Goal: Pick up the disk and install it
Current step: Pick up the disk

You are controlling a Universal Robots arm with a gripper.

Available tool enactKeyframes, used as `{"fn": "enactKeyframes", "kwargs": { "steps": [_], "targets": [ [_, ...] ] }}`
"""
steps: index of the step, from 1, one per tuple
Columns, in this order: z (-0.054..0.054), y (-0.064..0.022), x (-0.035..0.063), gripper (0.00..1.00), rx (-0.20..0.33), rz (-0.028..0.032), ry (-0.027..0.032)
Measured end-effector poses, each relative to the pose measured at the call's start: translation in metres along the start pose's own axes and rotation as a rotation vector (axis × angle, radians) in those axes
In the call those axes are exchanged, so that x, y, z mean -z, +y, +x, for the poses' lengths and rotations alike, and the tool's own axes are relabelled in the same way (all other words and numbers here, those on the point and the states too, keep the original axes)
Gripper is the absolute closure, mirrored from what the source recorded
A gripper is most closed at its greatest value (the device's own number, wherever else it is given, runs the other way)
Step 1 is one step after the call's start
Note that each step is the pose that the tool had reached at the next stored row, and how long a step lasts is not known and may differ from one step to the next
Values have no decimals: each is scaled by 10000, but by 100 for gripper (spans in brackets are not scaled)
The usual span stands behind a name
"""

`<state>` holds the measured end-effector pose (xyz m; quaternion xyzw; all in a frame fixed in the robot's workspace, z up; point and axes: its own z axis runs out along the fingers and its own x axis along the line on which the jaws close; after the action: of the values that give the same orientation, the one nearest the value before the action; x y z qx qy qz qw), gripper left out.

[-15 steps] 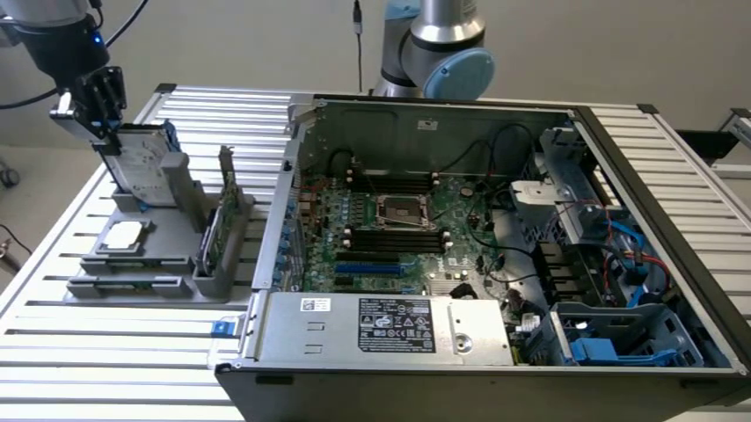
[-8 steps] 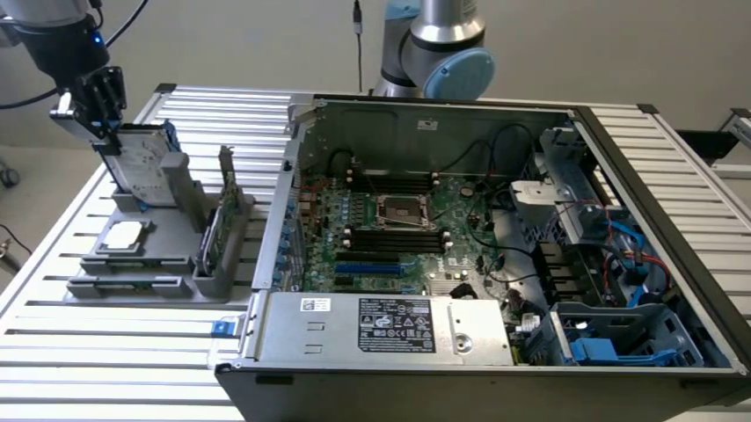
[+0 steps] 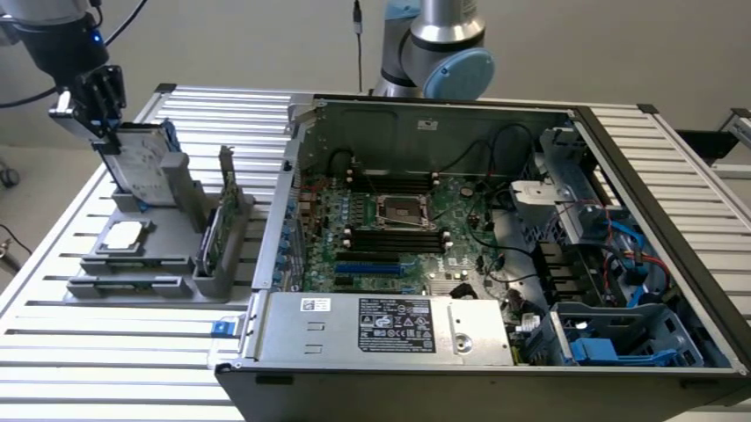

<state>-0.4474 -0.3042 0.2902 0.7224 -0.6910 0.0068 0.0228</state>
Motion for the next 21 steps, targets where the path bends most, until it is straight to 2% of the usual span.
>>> {"fn": "enactKeyframes", "kwargs": {
  "steps": [4,7,21],
  "targets": [
    [2,2,75,68,0,1,4],
    [6,4,175,68,0,2,7],
    [30,1,803,68,-1,11,9]
  ]
}}
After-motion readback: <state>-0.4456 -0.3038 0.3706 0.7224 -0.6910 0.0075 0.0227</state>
